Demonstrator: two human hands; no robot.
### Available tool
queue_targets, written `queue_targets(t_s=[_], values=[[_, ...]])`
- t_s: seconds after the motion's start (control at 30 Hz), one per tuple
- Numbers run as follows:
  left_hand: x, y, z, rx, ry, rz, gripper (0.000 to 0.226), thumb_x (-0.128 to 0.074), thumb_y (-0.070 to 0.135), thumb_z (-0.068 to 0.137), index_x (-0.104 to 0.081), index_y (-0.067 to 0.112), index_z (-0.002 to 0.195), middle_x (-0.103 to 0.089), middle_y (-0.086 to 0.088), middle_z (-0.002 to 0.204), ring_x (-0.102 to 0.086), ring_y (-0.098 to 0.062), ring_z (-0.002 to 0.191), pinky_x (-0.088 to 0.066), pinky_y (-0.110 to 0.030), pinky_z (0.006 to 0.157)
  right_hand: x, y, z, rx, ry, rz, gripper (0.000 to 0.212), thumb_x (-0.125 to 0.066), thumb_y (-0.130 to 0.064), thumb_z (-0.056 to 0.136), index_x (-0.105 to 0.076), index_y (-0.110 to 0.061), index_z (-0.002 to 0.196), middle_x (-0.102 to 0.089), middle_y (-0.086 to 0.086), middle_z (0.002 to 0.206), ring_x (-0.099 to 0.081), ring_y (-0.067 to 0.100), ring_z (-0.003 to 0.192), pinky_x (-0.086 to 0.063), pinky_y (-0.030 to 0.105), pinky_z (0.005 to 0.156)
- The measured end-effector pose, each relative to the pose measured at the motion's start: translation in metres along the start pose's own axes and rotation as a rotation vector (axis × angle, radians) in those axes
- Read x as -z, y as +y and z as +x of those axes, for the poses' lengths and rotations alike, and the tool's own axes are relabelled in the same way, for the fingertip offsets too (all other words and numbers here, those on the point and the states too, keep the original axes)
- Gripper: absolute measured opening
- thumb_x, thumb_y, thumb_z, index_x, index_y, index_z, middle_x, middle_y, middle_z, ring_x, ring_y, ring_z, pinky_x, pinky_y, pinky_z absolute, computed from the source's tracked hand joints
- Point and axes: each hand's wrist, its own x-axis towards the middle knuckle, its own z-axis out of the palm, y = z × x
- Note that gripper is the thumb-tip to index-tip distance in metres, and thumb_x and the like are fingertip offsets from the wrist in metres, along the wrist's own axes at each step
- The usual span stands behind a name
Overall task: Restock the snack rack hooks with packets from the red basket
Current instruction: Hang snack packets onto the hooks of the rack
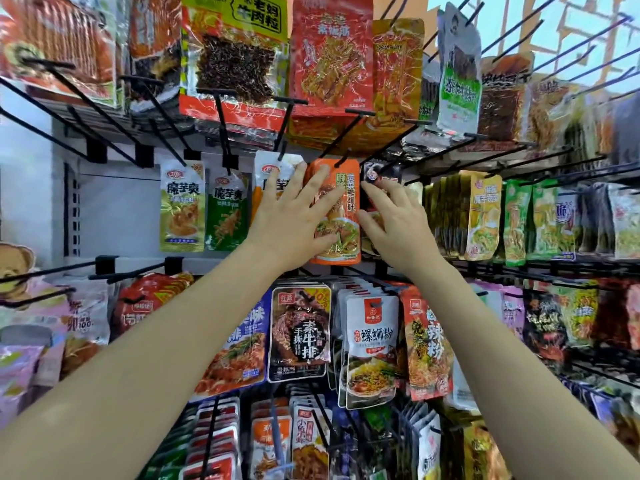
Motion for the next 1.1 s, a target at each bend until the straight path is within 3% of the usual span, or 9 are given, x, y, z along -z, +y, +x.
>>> queue_targets(t_s=[0.17,0.23,0.33,0.47,0.57,0.7,0.9,1.0,1.1], values=[[0.014,0.007,-0.016,0.001,0.006,-0.251,0.065,-0.035,0.056,0.104,-0.011,0.036,0.161,0.009,0.000,0.170,0.010,-0.024,0.156,0.002,-0.046,0.126,0.018,0.000,-0.015,0.000,0.006,0.183,0.046,-0.051,-0.033,0.103,-0.050,-0.014,0.145,-0.047,0.005,0.146,-0.038,0.020,0.136,-0.030,0.029,0.110],[0.015,0.022,-0.032,-0.046,0.125,-0.432,0.061,-0.037,0.051,0.104,-0.021,0.032,0.160,-0.005,-0.002,0.170,0.000,-0.023,0.157,-0.002,-0.039,0.125,0.032,-0.002,-0.033,-0.006,0.052,0.231,0.042,-0.051,-0.034,0.104,-0.053,-0.015,0.142,-0.050,0.001,0.140,-0.044,0.014,0.129,-0.032,0.021,0.102],[0.011,0.063,-0.056,-0.170,0.332,-0.663,0.054,-0.041,0.045,0.102,-0.046,0.018,0.150,-0.040,-0.009,0.157,-0.030,-0.026,0.148,-0.023,-0.038,0.122,0.055,0.002,-0.079,-0.050,0.134,0.270,0.034,-0.050,-0.031,0.104,-0.058,-0.014,0.133,-0.055,-0.003,0.122,-0.050,0.005,0.108,-0.037,0.009,0.088],[-0.017,0.145,-0.087,-0.295,0.387,-0.920,0.041,-0.047,0.033,0.103,-0.063,0.009,0.133,-0.063,-0.008,0.131,-0.055,-0.025,0.126,-0.041,-0.039,0.110,0.076,0.028,-0.178,-0.243,0.147,0.213,0.030,-0.047,-0.028,0.104,-0.061,-0.010,0.125,-0.059,-0.003,0.111,-0.054,0.002,0.096,-0.043,0.009,0.083],[-0.060,0.218,-0.120,-0.342,0.183,-1.075,0.039,-0.047,0.033,0.102,-0.064,0.012,0.130,-0.067,-0.005,0.123,-0.058,-0.024,0.117,-0.043,-0.039,0.101,0.078,0.058,-0.281,-0.475,0.067,0.139,0.025,-0.050,-0.025,0.104,-0.062,-0.010,0.121,-0.061,-0.001,0.107,-0.057,0.007,0.093,-0.048,0.016,0.080],[-0.125,0.319,-0.179,-0.454,-0.257,-1.118,0.046,-0.042,0.040,0.102,-0.061,0.014,0.135,-0.065,-0.005,0.131,-0.056,-0.024,0.125,-0.044,-0.042,0.102,0.076,0.088,-0.434,-0.841,-0.162,0.004,0.017,-0.061,-0.020,0.099,-0.065,-0.009,0.112,-0.063,0.004,0.100,-0.059,0.017,0.089,-0.048,0.034,0.078],[-0.190,0.429,-0.284,-0.652,-0.753,-1.123,0.062,-0.037,0.047,0.097,-0.056,0.008,0.140,-0.059,-0.014,0.140,-0.054,-0.034,0.132,-0.037,-0.038,0.108,0.074,0.091,-0.624,-1.346,-0.530,-0.028,0.035,-0.068,-0.024,0.088,-0.066,-0.005,0.117,-0.069,0.017,0.108,-0.065,0.034,0.103,-0.049,0.043,0.091],[-0.205,0.460,-0.332,-0.708,-0.903,-1.136,0.069,-0.033,0.053,0.097,-0.041,0.015,0.153,-0.041,-0.008,0.158,-0.039,-0.027,0.146,-0.036,-0.046,0.117,0.071,0.085,-0.682,-1.489,-0.626,-0.027,0.032,-0.072,-0.019,0.089,-0.065,-0.003,0.116,-0.068,0.017,0.111,-0.063,0.035,0.104,-0.047,0.043,0.089],[-0.218,0.473,-0.368,-0.780,-1.035,-1.066,0.070,-0.042,0.050,0.103,-0.015,0.023,0.162,-0.005,0.007,0.170,-0.015,-0.017,0.155,-0.024,-0.046,0.124,0.060,0.080,-0.719,-1.620,-0.759,0.005,0.028,-0.065,-0.018,0.094,-0.061,-0.001,0.116,-0.066,0.010,0.107,-0.062,0.027,0.099,-0.047,0.037,0.085]])
